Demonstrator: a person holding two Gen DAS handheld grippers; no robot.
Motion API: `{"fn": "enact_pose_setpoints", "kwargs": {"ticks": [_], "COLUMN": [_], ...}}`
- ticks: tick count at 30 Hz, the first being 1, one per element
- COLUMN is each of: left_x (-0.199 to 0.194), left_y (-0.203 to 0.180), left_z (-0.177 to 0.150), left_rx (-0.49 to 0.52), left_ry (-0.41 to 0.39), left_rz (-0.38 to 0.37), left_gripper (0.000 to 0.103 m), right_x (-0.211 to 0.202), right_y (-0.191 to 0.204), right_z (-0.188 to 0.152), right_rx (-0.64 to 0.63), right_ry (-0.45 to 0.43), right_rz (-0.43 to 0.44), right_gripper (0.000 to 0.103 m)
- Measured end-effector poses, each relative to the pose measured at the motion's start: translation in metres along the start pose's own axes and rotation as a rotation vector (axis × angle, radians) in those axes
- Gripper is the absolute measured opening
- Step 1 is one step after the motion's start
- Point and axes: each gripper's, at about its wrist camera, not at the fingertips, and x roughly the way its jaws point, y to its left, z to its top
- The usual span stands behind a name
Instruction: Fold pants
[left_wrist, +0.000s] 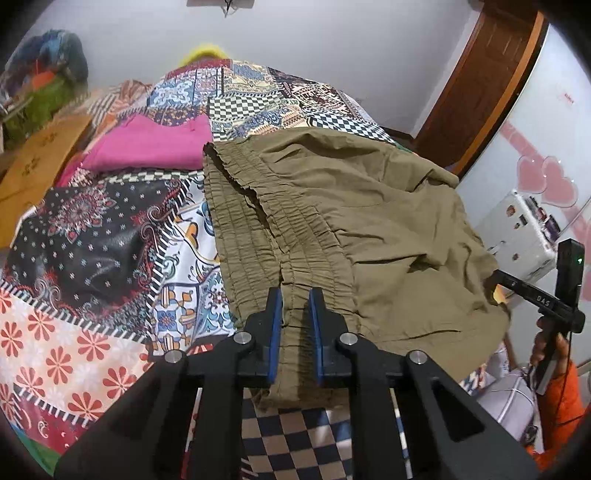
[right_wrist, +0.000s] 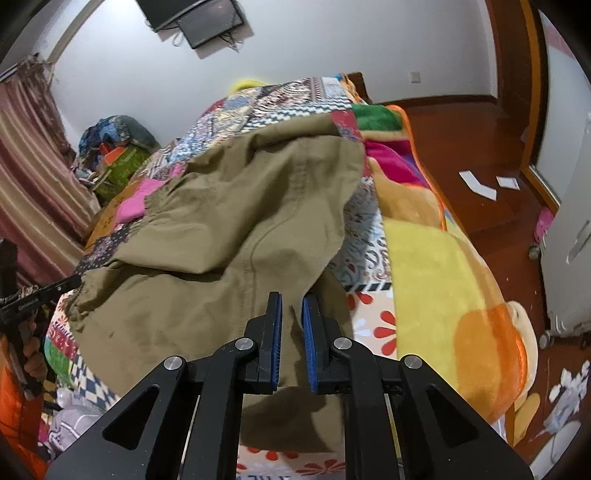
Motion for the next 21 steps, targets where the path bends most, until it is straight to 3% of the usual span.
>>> {"fn": "enact_pose_setpoints", "kwargs": {"ticks": [4,8,12,15,17,21], "left_x": [0.012,0.021,0.027,0.026,0.023,0.02], "left_y": [0.004,0.008,0.011,0.019,0.023,0.022], "left_z": [-0.004,-0.005,-0.003,0.0,0.004,0.01], "left_rx": [-0.008,0.005,0.019,0.0,-0.02,-0.034], "left_ry": [0.062,0.097,0.116,0.129,0.119,0.1], "left_rz": [0.012,0.019,0.029,-0.005,-0.038,-0.096], "left_gripper": [0.015,0.03,0.042,0.046,0.058,0.066], "right_x": [0.007,0.012,0.015,0.015,0.014,0.014], "right_y": [0.002,-0.004,-0.012,-0.016,-0.019,-0.018], "right_z": [-0.003,-0.009,-0.017,-0.023,-0.025,-0.025], "right_rx": [-0.023,-0.002,0.023,0.036,0.045,0.05], "right_ry": [0.032,0.071,0.099,0.119,0.12,0.118], "right_rz": [-0.028,-0.018,-0.009,-0.005,0.004,0.012], "right_gripper": [0.014,0.017,0.028,0.031,0.031,0.034]}}
